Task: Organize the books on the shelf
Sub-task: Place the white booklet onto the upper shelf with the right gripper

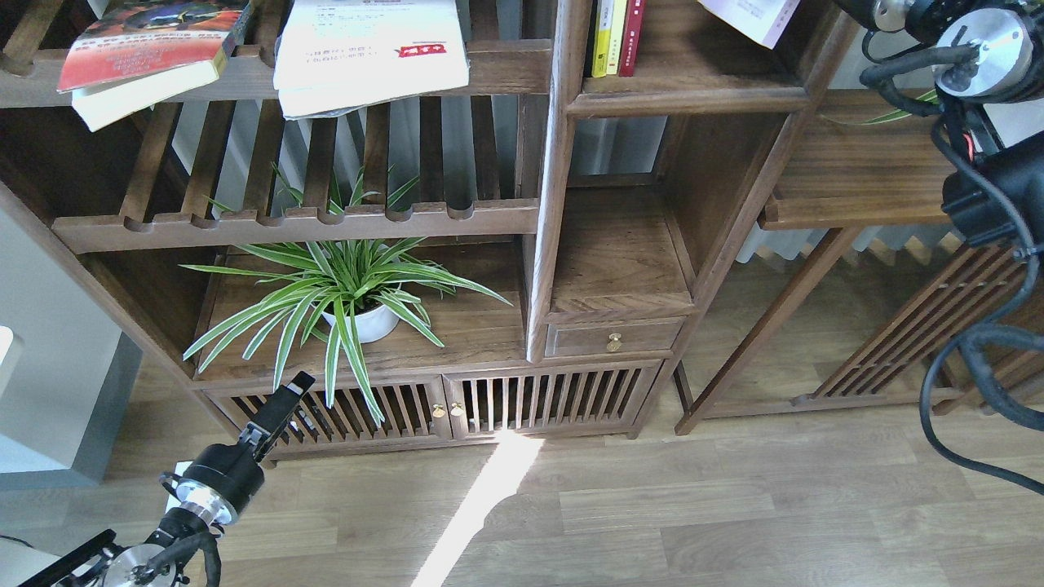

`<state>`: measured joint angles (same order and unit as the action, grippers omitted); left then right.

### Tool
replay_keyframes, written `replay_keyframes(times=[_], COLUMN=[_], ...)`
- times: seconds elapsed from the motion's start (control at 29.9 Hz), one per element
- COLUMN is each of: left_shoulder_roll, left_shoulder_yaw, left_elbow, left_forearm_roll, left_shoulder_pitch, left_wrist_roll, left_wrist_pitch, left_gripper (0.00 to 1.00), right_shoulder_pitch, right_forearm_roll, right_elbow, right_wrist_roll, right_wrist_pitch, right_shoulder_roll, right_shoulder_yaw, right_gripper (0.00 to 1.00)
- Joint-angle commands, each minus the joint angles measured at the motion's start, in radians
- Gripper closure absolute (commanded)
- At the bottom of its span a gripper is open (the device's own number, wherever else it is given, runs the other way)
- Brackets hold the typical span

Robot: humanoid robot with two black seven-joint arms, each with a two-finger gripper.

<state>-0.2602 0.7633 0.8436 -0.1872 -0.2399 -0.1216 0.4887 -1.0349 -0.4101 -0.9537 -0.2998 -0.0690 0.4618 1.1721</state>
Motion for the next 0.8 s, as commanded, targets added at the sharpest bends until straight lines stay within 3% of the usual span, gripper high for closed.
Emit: replay_keyframes(times=[0.0,0.37,0.77], left_shoulder_roll=[0.004,0.009,0.015], left_shoulder_yaw=[-0.001,-0.002,-0.002], left_elbow=[0.0,0.0,0.0], left_forearm_roll=[0.0,0.0,0.0], left_shoulder_pitch=[0.001,0.002,0.005], left_wrist_roll=[0.003,0.005,0.002], left_wrist_pitch=[0.0,0.0,0.0], left_gripper=[0.02,0.02,0.02], right_shoulder_pitch=[0.001,-0.002,-0.025], right_forearm_roll=[-0.019,-0.082,-0.114], right_elbow=[0.003,0.042,0.128], right_wrist_roll=[0.027,0.056,0.125], right_wrist_pitch=[-0.002,-0.005,-0.008], right_shoulder_roll=[-0.028,-0.075,-0.114], right_shoulder_yaw=[-0.002,0.004,0.0], right_gripper=[0.97,0.97,0.98])
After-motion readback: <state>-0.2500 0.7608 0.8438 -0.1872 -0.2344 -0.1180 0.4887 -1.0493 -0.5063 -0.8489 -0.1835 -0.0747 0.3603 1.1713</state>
